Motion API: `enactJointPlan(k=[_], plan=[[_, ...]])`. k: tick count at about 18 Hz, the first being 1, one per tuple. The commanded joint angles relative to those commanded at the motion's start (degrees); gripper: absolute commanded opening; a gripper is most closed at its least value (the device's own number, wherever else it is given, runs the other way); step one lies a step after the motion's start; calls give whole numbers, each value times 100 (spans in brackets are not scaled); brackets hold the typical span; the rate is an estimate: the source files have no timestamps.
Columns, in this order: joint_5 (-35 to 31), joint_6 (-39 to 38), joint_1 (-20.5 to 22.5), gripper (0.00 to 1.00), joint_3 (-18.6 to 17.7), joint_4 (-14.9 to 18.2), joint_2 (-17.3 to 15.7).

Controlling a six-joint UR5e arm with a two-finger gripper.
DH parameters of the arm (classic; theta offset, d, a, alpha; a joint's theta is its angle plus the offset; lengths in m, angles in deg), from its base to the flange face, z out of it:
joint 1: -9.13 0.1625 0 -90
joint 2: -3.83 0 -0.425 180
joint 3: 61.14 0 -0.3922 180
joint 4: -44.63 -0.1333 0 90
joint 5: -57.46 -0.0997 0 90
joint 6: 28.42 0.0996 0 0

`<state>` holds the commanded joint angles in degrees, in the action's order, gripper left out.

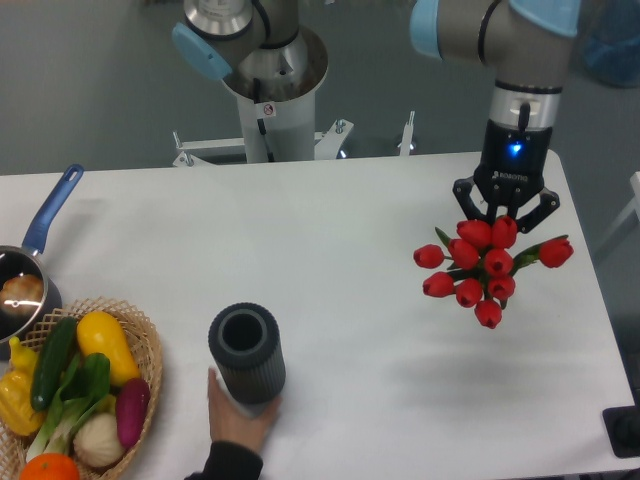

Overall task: Pick up the flowers from the vase
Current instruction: 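Carry the tulip bunch away from the vase and hold it aloft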

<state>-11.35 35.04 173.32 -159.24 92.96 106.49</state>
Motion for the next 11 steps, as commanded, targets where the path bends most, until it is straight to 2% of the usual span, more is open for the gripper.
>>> enactJointPlan(k=[3, 6, 7, 10, 11], plan=[[-553, 0, -228, 0, 299, 422, 141], [-1309, 324, -623, 0, 518, 563, 325], [-1450, 430, -677, 0, 598, 720, 377], [-1758, 466, -747, 0, 1054, 1458, 544], [-1916, 509, -800, 0, 1143, 1582, 597]])
